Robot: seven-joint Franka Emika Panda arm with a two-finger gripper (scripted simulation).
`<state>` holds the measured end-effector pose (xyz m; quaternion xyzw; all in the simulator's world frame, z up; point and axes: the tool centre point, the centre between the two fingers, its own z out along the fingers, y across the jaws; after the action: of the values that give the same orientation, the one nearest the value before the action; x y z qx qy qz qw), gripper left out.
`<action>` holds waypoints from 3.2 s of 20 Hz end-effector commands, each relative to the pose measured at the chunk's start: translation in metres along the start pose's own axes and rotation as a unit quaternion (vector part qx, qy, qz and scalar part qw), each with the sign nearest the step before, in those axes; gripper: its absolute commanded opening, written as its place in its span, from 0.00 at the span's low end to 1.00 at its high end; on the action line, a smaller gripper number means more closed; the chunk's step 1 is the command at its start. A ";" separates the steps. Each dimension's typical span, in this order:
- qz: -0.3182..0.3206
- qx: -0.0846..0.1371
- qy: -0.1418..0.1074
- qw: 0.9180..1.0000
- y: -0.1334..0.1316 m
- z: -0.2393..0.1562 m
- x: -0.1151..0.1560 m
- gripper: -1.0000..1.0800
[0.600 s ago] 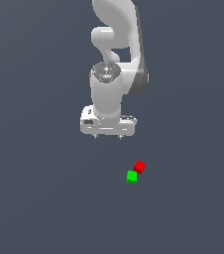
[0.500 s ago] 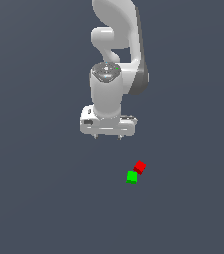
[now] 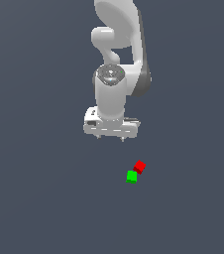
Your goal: Stack the red cube on top of the green cube.
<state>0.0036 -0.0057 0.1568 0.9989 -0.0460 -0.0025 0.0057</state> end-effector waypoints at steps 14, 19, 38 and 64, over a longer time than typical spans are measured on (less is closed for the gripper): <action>0.123 0.002 0.000 0.992 -0.065 0.037 0.012 0.96; 0.173 0.003 0.000 0.985 -0.090 0.052 0.023 0.96; 0.287 0.006 0.000 0.958 -0.142 0.085 0.059 0.96; 0.288 0.006 0.000 0.958 -0.142 0.135 0.060 0.00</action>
<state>0.0755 0.1284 0.0197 0.9433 -0.3318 -0.0003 0.0001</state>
